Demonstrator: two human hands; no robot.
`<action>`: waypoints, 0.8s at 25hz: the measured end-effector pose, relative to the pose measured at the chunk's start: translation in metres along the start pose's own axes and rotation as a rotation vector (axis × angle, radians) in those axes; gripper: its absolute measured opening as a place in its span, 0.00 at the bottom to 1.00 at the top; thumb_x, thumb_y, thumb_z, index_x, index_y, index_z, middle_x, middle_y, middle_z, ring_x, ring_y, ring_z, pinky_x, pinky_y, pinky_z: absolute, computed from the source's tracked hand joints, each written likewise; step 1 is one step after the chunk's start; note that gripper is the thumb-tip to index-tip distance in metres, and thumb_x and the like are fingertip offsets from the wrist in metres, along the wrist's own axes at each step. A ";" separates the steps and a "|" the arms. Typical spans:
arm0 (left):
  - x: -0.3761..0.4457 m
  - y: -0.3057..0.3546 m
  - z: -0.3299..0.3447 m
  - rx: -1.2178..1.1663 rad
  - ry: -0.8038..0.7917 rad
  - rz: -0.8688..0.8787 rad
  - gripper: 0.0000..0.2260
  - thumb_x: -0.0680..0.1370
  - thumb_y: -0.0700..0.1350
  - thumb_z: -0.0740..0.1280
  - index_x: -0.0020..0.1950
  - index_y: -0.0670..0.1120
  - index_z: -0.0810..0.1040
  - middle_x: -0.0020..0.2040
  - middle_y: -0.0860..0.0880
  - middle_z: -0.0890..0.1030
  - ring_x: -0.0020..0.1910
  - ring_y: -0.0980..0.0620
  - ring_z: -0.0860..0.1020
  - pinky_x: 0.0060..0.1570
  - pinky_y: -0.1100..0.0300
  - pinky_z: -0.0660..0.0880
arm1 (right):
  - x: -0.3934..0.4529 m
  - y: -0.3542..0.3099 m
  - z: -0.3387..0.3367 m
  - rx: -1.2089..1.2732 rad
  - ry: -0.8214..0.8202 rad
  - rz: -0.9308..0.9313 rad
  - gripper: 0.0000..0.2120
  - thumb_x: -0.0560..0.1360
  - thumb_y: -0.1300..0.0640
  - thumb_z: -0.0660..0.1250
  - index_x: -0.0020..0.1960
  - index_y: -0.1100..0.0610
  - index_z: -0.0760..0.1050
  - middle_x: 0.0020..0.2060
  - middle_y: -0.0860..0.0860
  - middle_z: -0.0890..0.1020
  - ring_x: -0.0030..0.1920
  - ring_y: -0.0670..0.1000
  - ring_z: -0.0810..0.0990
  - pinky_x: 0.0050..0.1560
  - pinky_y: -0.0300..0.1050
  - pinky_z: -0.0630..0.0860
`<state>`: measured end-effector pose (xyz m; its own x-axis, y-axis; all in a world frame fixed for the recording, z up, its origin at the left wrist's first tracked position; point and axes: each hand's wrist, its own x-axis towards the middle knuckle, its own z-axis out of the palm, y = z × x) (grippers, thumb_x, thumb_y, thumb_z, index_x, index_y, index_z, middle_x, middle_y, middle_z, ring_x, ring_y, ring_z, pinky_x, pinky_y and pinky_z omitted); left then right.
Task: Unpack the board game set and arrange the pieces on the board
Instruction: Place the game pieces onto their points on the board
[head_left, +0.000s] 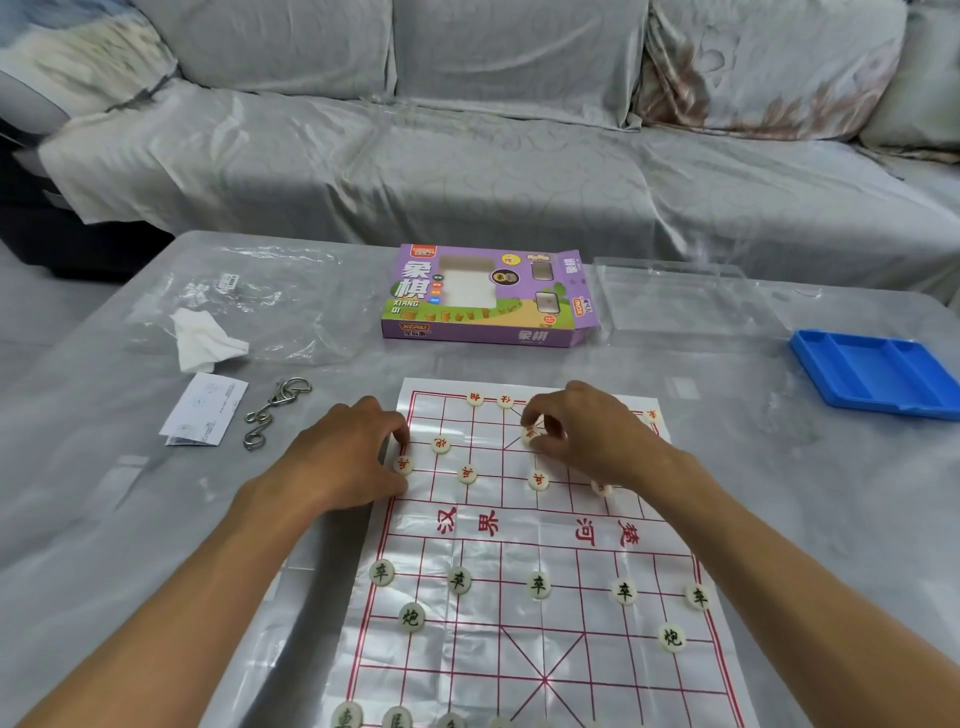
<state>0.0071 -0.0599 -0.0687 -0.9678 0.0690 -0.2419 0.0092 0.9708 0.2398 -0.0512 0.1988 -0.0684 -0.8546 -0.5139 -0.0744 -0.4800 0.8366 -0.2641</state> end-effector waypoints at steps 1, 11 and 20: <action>0.000 0.000 0.000 -0.005 -0.001 -0.003 0.19 0.68 0.56 0.73 0.57 0.58 0.75 0.55 0.54 0.71 0.50 0.53 0.71 0.46 0.57 0.74 | 0.010 -0.005 -0.002 -0.005 0.018 -0.040 0.11 0.77 0.51 0.66 0.60 0.48 0.76 0.45 0.47 0.78 0.44 0.46 0.72 0.42 0.38 0.66; 0.001 0.001 0.001 0.014 0.019 0.002 0.19 0.70 0.55 0.72 0.59 0.56 0.74 0.57 0.53 0.71 0.53 0.51 0.70 0.43 0.59 0.71 | 0.088 -0.061 0.006 -0.064 0.007 -0.163 0.12 0.75 0.55 0.69 0.58 0.49 0.78 0.47 0.47 0.80 0.45 0.46 0.72 0.43 0.39 0.69; 0.002 0.000 0.002 -0.006 0.028 -0.002 0.17 0.71 0.52 0.72 0.58 0.54 0.74 0.55 0.51 0.71 0.54 0.50 0.70 0.42 0.58 0.68 | 0.087 -0.061 0.006 -0.068 -0.033 -0.146 0.14 0.75 0.55 0.70 0.60 0.48 0.77 0.44 0.46 0.78 0.45 0.46 0.72 0.44 0.40 0.68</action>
<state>0.0058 -0.0593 -0.0708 -0.9744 0.0610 -0.2164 0.0063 0.9695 0.2450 -0.0954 0.1020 -0.0649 -0.7686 -0.6357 -0.0717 -0.6117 0.7631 -0.2084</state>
